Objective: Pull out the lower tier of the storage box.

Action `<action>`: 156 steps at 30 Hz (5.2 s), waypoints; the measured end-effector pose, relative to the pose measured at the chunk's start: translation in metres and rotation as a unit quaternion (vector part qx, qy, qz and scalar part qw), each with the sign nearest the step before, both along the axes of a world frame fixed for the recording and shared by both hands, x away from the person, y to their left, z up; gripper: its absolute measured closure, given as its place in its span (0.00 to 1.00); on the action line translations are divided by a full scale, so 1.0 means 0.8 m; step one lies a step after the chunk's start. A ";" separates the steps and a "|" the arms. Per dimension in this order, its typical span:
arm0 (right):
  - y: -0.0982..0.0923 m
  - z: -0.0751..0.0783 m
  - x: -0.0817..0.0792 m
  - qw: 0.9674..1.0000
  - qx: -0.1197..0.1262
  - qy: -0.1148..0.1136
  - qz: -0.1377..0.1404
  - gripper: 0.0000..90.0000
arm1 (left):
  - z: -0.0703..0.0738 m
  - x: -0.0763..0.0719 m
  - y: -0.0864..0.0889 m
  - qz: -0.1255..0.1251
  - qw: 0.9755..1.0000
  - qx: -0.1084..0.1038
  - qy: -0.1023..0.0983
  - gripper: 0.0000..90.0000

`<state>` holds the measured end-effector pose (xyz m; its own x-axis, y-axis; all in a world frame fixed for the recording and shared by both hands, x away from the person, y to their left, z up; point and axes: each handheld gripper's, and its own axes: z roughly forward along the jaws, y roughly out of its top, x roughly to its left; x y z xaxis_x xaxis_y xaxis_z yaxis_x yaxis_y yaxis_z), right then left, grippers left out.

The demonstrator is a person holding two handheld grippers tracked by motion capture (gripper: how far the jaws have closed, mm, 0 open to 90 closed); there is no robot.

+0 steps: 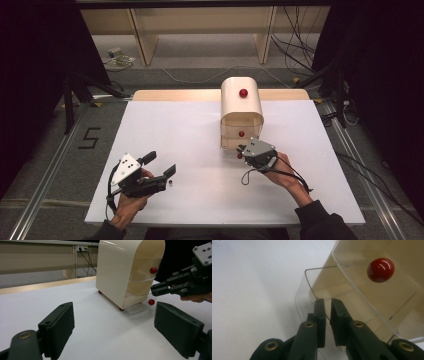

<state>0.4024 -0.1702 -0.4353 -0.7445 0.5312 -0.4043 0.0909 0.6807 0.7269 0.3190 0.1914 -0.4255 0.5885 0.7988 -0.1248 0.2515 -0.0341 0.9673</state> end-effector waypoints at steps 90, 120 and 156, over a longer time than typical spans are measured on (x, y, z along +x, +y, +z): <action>-0.005 0.012 -0.015 0.999 0.012 0.026 0.022 0.87 | 0.001 -0.001 0.003 0.012 1.000 -0.011 -0.007 0.17; 0.032 0.028 -0.040 0.991 0.102 0.064 0.064 0.58 | 0.002 -0.001 0.007 0.024 0.999 -0.025 -0.007 0.17; 0.082 0.012 -0.045 0.978 0.141 0.116 0.103 0.46 | 0.003 -0.001 0.008 0.032 0.999 -0.027 -0.009 0.17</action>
<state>0.3660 -0.1047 -0.4259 -0.9014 0.4271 -0.0716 0.1574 0.4772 0.8646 0.3186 0.1981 -0.4235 0.5385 0.8275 -0.1587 0.2337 0.0343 0.9717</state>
